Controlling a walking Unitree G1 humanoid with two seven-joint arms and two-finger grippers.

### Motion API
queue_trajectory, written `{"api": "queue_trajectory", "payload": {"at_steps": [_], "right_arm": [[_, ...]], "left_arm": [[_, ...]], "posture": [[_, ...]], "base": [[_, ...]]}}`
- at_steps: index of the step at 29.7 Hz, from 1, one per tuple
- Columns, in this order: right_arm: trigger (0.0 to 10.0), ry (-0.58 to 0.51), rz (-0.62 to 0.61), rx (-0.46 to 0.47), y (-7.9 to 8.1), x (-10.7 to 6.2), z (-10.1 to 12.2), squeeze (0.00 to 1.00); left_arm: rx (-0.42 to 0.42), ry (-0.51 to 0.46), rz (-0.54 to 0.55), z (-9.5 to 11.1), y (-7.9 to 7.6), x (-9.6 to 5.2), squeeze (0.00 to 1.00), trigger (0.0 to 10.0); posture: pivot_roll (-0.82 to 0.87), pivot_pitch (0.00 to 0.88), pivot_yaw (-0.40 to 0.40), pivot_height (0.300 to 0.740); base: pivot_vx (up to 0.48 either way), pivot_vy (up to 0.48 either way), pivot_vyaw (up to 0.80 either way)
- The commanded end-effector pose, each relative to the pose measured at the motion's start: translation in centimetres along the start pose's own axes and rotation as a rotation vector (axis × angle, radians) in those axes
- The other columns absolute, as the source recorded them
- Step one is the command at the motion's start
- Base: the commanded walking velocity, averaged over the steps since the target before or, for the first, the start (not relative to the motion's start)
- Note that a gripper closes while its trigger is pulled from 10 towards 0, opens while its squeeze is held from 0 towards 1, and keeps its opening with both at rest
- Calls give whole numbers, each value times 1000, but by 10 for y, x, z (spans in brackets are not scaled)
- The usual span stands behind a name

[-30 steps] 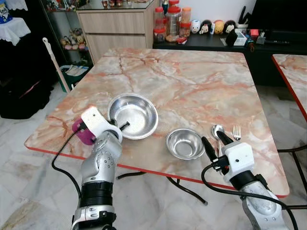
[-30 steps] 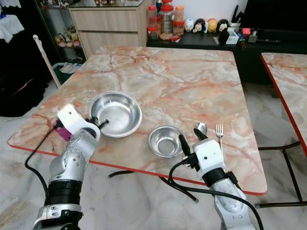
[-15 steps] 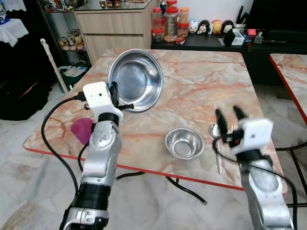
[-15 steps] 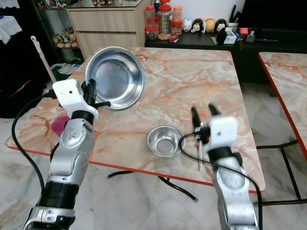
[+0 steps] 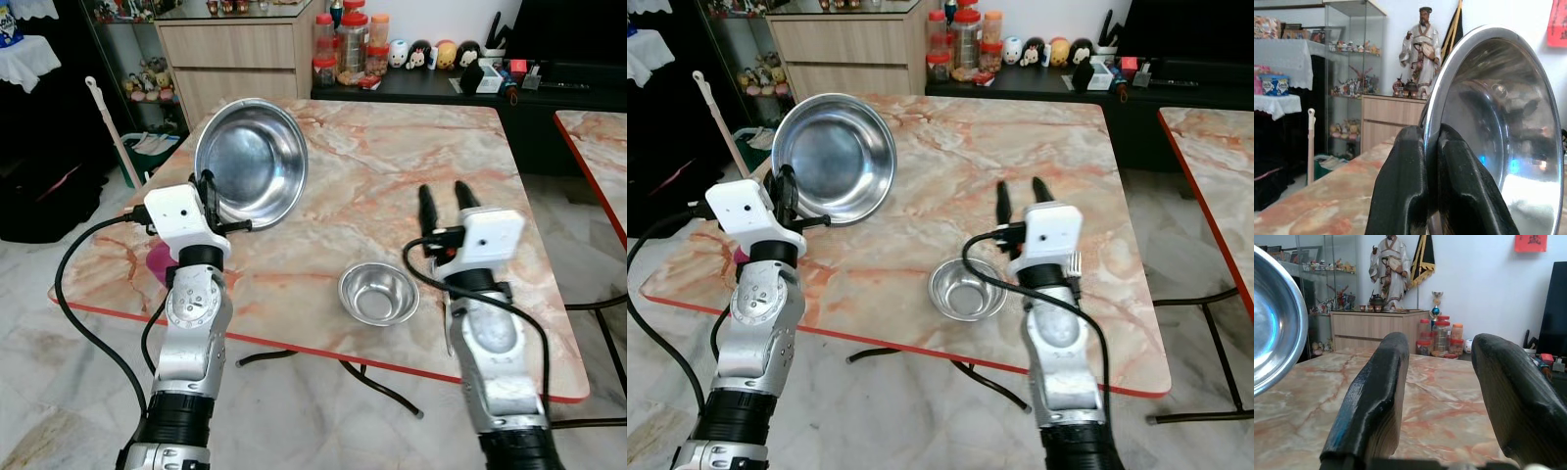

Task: Setting the table

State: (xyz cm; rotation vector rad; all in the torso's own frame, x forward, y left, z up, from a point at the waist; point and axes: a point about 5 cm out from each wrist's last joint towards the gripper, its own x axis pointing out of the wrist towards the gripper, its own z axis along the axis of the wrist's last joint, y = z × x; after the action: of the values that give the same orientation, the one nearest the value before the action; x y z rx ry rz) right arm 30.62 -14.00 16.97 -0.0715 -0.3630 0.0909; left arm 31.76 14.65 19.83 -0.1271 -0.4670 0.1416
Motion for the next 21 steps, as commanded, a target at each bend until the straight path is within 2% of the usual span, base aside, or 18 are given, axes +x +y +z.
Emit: {"api": "queue_trajectory", "payload": {"at_steps": [1,9,15,21], "right_arm": [[10000,-26,-3,3,4,4,3,0],[10000,-37,6,-19,5,9,6,0],[10000,-32,5,-18,5,8,4,0],[10000,-46,25,-18,9,8,5,0]], "left_arm": [[19,-14,-1,-1,0,-2,0,10000],[6,-20,-6,-1,-3,-4,0,10000],[-2,-19,-6,-2,-4,-4,0,10000],[-3,-21,-6,-1,-4,-2,0,10000]], "posture": [[-99,0,45,740],[-101,0,35,740],[-98,0,32,740],[-91,0,27,740]], "base": [[0,-352,0],[0,-356,0],[0,-360,-656],[0,-362,0]]}}
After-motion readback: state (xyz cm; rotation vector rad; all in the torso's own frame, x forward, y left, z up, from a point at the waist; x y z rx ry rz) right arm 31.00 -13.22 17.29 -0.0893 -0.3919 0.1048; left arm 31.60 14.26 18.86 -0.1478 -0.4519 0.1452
